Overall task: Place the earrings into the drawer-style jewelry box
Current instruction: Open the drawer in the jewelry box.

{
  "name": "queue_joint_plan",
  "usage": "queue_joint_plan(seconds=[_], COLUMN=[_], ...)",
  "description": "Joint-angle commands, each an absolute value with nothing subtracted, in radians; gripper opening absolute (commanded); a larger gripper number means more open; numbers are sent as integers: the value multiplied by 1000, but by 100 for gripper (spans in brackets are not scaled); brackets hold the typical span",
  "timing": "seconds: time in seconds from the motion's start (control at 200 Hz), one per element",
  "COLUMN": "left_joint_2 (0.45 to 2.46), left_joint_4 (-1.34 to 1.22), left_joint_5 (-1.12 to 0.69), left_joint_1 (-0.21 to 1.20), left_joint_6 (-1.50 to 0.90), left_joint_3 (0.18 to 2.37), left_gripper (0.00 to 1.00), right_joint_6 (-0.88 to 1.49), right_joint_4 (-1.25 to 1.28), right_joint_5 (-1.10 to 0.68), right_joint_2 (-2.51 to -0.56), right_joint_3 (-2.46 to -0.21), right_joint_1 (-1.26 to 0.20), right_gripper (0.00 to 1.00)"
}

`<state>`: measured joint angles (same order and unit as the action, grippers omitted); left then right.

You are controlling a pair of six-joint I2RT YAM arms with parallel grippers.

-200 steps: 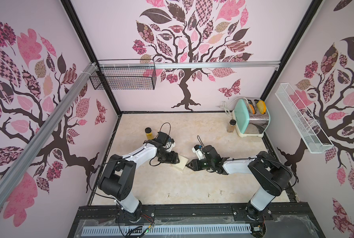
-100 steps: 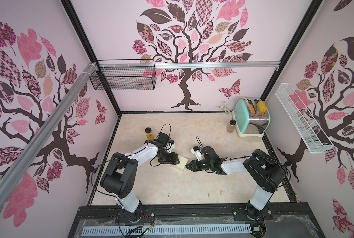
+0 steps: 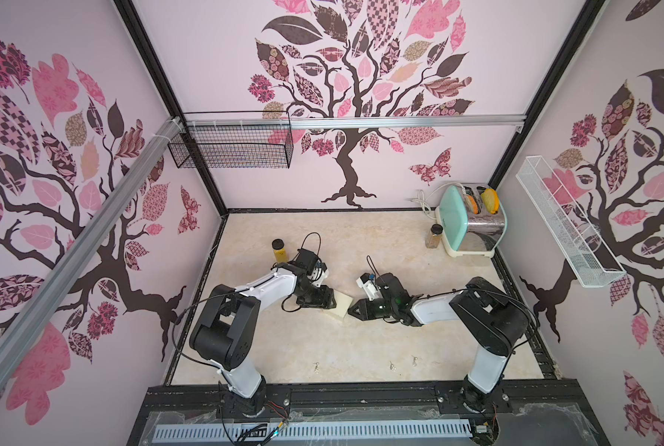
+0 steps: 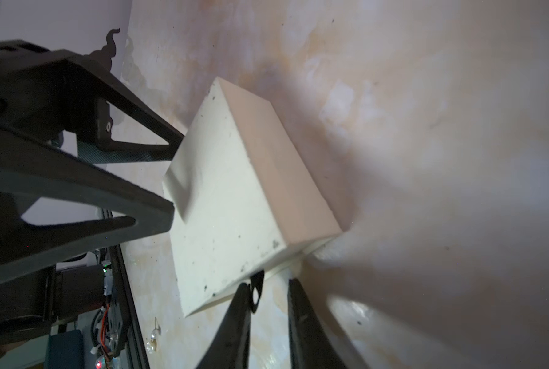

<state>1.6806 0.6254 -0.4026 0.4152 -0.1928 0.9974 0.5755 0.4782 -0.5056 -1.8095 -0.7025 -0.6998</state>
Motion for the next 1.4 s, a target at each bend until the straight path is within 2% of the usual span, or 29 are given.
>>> queue_joint_plan(seconds=[0.0,0.315,1.395], left_joint_2=[1694,1704,1753], left_joint_4=[636,640,642], left_joint_5=[-380,-327,-210], left_joint_1=[419,419,419], left_joint_6=[-187,-202,-239], left_joint_3=[990,981,959], left_gripper=[69,69,67], right_joint_6=[578,592,525], right_joint_4=[492,508,285], right_joint_5=[-515,-520,-390], right_joint_2=[-1808,-1809,-1590], right_joint_3=[-731,-718,-568], right_joint_1=[-704,-704,-698], right_gripper=[17,0,0])
